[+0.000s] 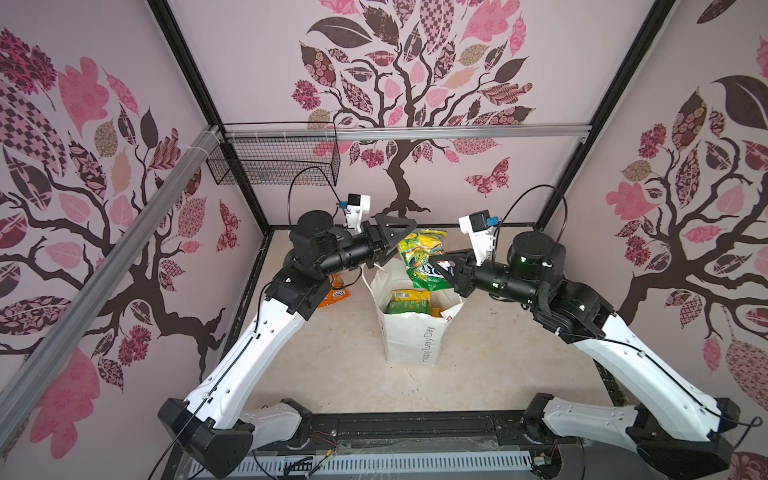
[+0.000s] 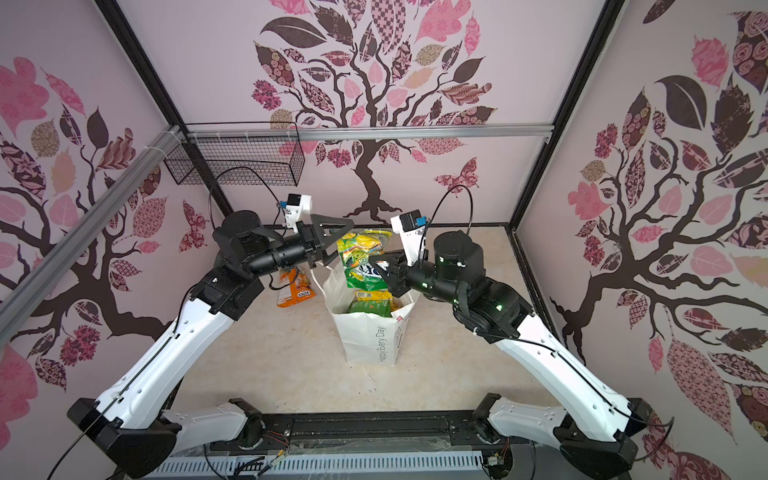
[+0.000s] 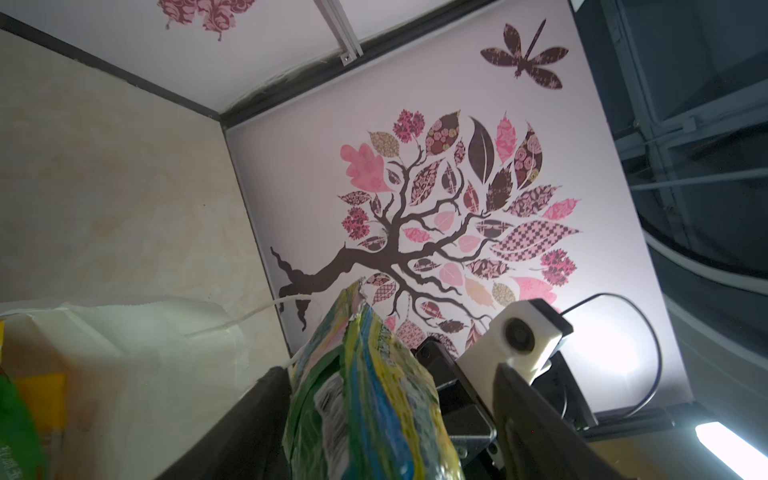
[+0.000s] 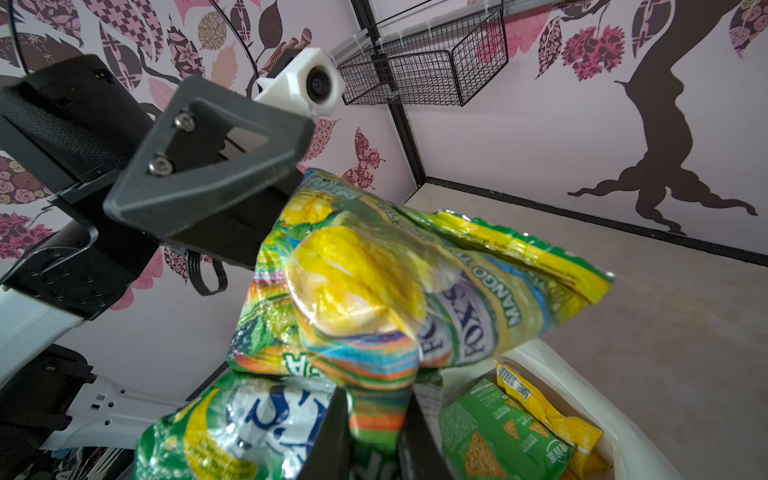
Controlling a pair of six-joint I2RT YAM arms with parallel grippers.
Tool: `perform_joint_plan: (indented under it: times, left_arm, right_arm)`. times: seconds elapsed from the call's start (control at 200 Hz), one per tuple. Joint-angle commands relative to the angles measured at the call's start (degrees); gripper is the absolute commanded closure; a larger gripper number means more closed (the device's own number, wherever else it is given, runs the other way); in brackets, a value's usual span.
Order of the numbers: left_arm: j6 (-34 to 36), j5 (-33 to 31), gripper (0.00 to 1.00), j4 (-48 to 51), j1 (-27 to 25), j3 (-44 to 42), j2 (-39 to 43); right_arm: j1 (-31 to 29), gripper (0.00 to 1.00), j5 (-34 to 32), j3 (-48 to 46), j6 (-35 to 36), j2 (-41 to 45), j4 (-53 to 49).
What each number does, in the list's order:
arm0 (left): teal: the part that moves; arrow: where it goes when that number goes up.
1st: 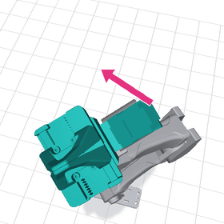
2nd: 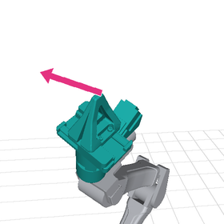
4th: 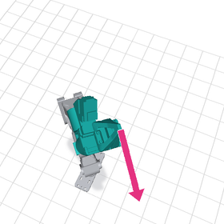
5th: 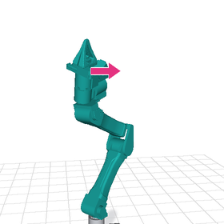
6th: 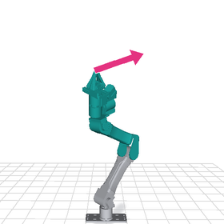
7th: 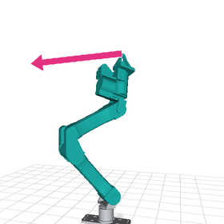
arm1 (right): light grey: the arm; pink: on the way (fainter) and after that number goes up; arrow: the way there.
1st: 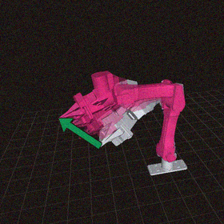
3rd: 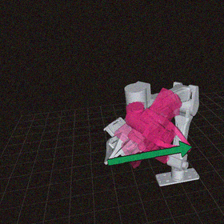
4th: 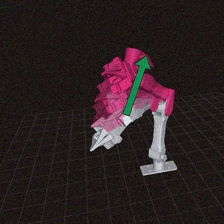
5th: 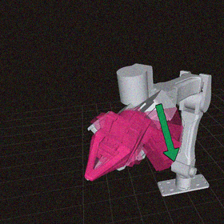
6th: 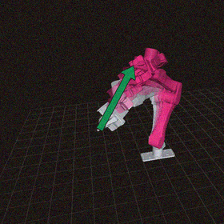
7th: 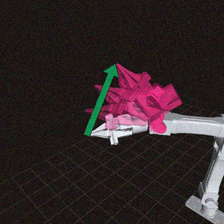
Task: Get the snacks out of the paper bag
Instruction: 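Grasp the green packet with the left gripper from the right gripper, then carry the green packet beside the bag with the left gripper while the right gripper withdraws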
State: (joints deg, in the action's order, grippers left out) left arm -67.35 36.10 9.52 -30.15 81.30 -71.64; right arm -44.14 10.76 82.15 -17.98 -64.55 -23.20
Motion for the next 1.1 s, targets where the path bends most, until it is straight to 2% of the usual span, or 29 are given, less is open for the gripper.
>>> perform_joint_plan:
  times: [0.0,0.14,0.345,0.39,0.425,0.49,0.755,0.955,1.095]
  left_arm:
    - [0.1,0.2,0.39,-1.4,-0.2,-1.9,0.5]
    - [-0.3,-0.8,0.63,-2.0,-0.3,-2.4,0.8]
    - [0.7,-0.4,0.89,-2.3,-0.3,-1.7,0.6]
    - [1.7,-0.8,0.95,-3.0,-0.3,-1.7,0.8]
    - [2.8,-1.1,1.0,-3.6,-0.3,-1.8,1.0]
    - [4.0,-2.3,1.0,-3.7,-0.4,-1.3,1.3]
    - [9.0,-6.5,1.0,-4.0,-0.4,1.3,1.8]
    - [15.6,-9.9,1.0,-4.0,-0.3,3.4,2.8]
    - [19.3,-16.7,1.0,-2.6,0.6,3.1,4.8]
  right_arm:
    - [-0.3,1.0,0.0,0.7,0.4,0.0,2.4]
    - [-0.3,0.96,0.0,0.1,0.5,-0.1,2.3]
    - [-0.3,0.83,0.8,0.3,-0.1,-0.3,1.9]
    - [-0.3,0.79,0.8,0.3,0.0,-0.2,1.9]
    - [-0.2,0.71,0.8,0.3,0.0,-0.1,2.0]
    - [-0.2,0.58,0.7,0.2,-0.4,0.5,2.6]
    - [-0.3,0.32,2.6,-2.5,-1.4,4.9,8.0]
    - [-0.3,0.2,1.2,-5.7,-1.0,8.2,11.0]
    - [-0.2,0.11,-2.8,-8.5,-0.6,10.1,12.3]
